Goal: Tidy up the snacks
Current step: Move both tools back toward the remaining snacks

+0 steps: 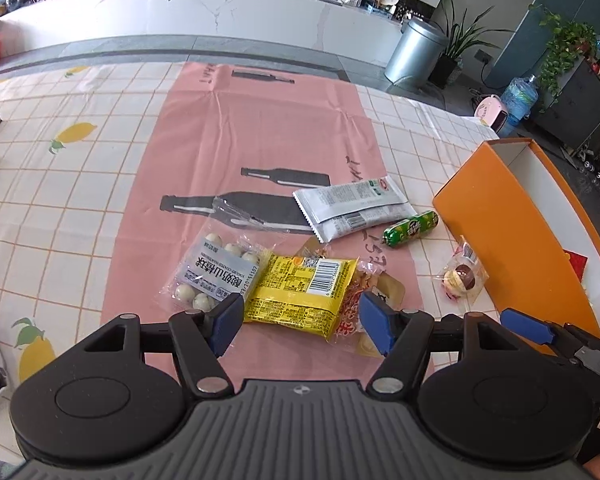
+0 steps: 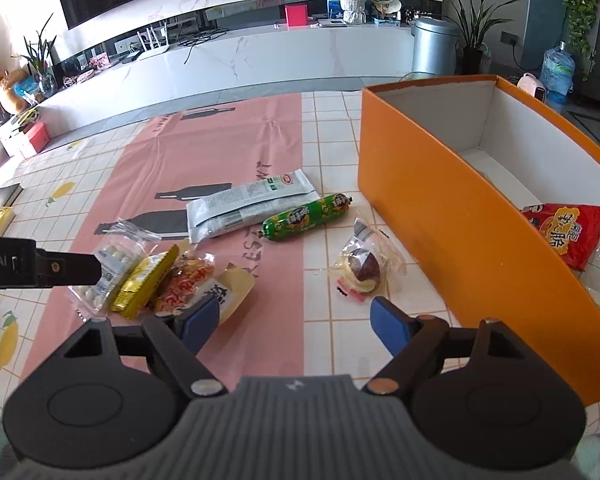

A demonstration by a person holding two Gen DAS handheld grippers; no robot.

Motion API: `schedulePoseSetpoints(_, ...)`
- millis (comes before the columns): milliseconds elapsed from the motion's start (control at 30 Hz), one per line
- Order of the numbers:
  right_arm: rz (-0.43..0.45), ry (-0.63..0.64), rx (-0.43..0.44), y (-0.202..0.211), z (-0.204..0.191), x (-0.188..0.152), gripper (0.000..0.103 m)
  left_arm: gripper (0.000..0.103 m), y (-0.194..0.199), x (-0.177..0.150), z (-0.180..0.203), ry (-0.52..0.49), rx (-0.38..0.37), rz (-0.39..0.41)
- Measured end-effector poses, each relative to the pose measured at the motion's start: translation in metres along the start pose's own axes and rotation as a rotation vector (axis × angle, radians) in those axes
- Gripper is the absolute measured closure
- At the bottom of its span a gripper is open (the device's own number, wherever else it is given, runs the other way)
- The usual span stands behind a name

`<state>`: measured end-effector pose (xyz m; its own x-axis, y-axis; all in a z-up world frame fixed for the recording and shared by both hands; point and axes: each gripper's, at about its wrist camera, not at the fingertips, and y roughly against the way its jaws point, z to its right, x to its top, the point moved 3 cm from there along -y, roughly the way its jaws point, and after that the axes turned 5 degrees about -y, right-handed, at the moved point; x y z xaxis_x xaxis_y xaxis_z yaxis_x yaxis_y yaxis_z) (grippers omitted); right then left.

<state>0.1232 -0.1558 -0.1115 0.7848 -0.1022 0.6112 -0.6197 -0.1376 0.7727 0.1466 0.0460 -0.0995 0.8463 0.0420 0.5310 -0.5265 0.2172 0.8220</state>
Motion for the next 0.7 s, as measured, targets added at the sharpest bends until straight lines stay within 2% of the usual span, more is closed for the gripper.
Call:
schedulePoseSetpoints(200,-0.027,-0.026,0.051,-0.019,0.003,0.003,0.023,0.023,-0.014,0.002,-0.002,-0.026,0.035,-0.008)
schedulePoseSetpoints(267,-0.04,-0.047,0.074,-0.024,0.001,0.006,0.028,0.023,-0.014,0.0,-0.007,-0.024,0.073,-0.01)
schedulePoseSetpoints(367,-0.056,-0.065,0.111,-0.032,-0.006,0.009,0.03,0.023,-0.016,0.0,-0.018,-0.004,0.126,-0.012)
schedulePoseSetpoints(500,-0.076,-0.058,0.158,-0.043,-0.02,0.013,0.03,0.02,-0.027,0.004,-0.03,0.002,0.151,-0.054)
schedulePoseSetpoints(633,-0.114,-0.04,0.143,-0.058,-0.029,0.015,0.029,0.019,-0.044,0.007,-0.035,-0.052,0.214,-0.097)
schedulePoseSetpoints(700,-0.149,-0.051,0.159,-0.065,-0.032,0.013,0.026,0.019,-0.051,0.007,-0.036,-0.081,0.207,-0.124)
